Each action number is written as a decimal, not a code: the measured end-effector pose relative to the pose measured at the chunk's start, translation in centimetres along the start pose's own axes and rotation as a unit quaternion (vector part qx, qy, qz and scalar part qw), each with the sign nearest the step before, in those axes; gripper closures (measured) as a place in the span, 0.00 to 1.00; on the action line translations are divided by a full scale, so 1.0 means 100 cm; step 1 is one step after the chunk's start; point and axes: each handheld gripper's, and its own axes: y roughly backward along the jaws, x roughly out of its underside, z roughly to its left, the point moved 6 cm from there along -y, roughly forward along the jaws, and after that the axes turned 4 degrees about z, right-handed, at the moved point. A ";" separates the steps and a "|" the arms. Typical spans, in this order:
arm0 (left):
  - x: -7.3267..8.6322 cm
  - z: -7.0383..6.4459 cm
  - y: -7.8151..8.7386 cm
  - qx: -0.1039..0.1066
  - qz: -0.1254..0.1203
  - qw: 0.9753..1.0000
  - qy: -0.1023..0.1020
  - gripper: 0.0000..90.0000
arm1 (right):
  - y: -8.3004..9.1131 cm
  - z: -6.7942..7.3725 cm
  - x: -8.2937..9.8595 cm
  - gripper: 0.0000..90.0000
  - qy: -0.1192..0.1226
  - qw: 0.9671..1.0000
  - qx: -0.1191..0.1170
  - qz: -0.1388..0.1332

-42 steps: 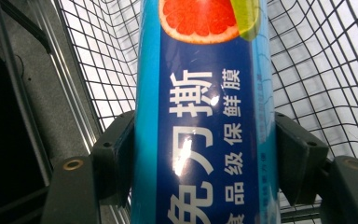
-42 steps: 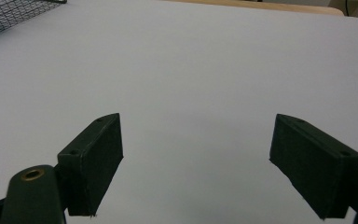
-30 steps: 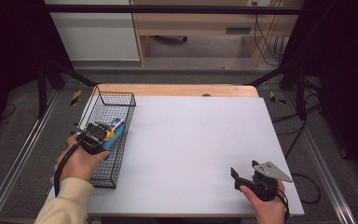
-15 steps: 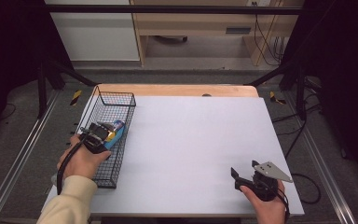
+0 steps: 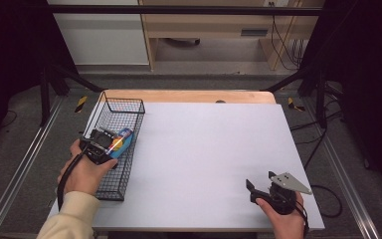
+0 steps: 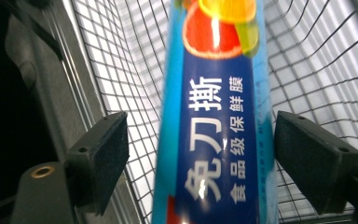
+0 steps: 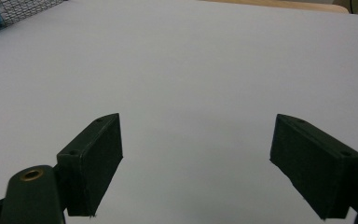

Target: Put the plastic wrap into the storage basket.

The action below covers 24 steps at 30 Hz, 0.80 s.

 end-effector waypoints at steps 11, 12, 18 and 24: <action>-0.011 -0.015 0.039 0.030 -0.130 0.991 0.019 0.10 | 0.002 -0.003 -0.001 0.15 -0.004 1.000 0.008 -0.009; -0.013 -0.019 0.042 0.033 -0.141 0.989 0.018 0.09 | 0.002 -0.004 -0.002 0.15 -0.003 1.000 0.010 -0.010; -0.024 -0.048 0.057 0.078 -0.191 0.978 0.003 0.08 | 0.001 -0.006 -0.001 0.14 -0.004 1.000 0.010 -0.010; -0.035 -0.082 0.074 0.105 -0.240 0.965 -0.029 0.08 | 0.003 -0.005 -0.002 0.14 -0.003 1.000 0.010 -0.011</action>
